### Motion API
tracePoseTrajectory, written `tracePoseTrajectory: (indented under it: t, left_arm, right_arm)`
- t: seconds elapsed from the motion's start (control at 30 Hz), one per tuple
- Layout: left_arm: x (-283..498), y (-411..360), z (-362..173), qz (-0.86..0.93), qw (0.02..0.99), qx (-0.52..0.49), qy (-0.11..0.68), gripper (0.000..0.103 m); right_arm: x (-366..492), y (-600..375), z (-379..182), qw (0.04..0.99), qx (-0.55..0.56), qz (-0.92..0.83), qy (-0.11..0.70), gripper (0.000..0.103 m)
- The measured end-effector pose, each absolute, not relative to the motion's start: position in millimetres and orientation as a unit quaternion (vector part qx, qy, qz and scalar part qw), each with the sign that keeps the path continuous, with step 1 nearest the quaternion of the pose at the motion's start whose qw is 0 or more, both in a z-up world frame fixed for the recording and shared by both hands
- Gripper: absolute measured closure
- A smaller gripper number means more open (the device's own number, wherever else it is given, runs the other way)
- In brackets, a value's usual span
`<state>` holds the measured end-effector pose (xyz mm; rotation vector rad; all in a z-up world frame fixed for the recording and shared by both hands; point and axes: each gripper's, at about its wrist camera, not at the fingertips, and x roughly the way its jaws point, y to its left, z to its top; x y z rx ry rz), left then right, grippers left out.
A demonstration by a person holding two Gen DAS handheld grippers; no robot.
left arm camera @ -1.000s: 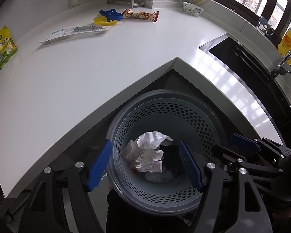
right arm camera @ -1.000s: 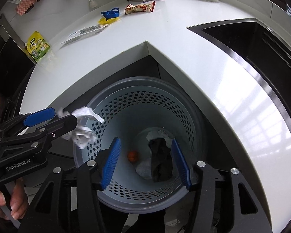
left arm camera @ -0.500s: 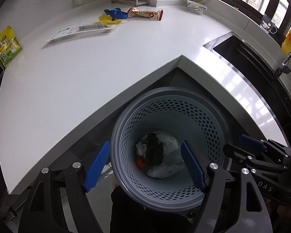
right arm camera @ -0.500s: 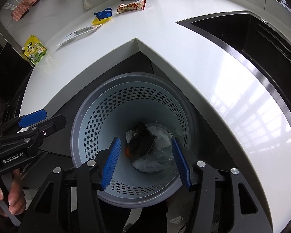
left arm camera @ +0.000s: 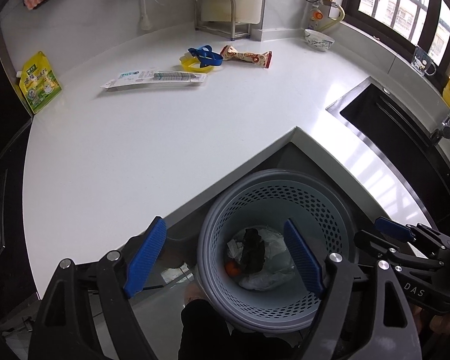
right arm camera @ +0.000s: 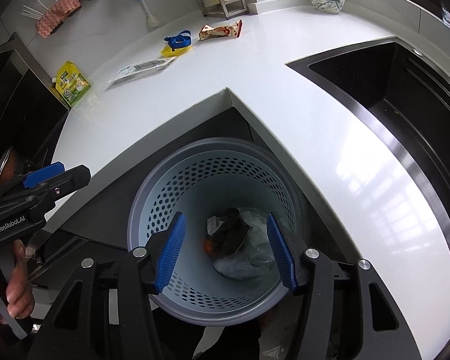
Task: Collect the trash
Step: 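Move both tools back over the countertop toward the toothbrush package and blue strap, then grasp the blue strap with the right gripper while the left gripper grasps the white toothbrush package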
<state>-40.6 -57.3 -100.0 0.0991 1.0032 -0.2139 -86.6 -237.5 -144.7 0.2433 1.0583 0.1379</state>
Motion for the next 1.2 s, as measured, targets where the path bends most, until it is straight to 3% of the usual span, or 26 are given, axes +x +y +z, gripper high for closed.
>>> tracePoseTrajectory:
  t: [0.43, 0.73, 1.2]
  left_arm:
    - [4.2, -11.1, -59.5, -0.012, 0.891, 0.01, 0.454, 0.009]
    - [96.6, 12.2, -46.9, 0.056, 0.894, -0.015, 0.444, 0.008]
    - [201.6, 10.2, -90.6, 0.137, 0.887, -0.087, 0.433, 0.007]
  right_arm:
    - [-25.6, -224.3, -116.7, 0.875, 0.095, 0.086, 0.468, 0.047]
    - [67.8, -206.5, -97.7, 0.891, 0.058, 0.087, 0.442, 0.047]
    - [251.6, -156.4, -101.4, 0.891, -0.053, 0.188, 0.41, 0.047]
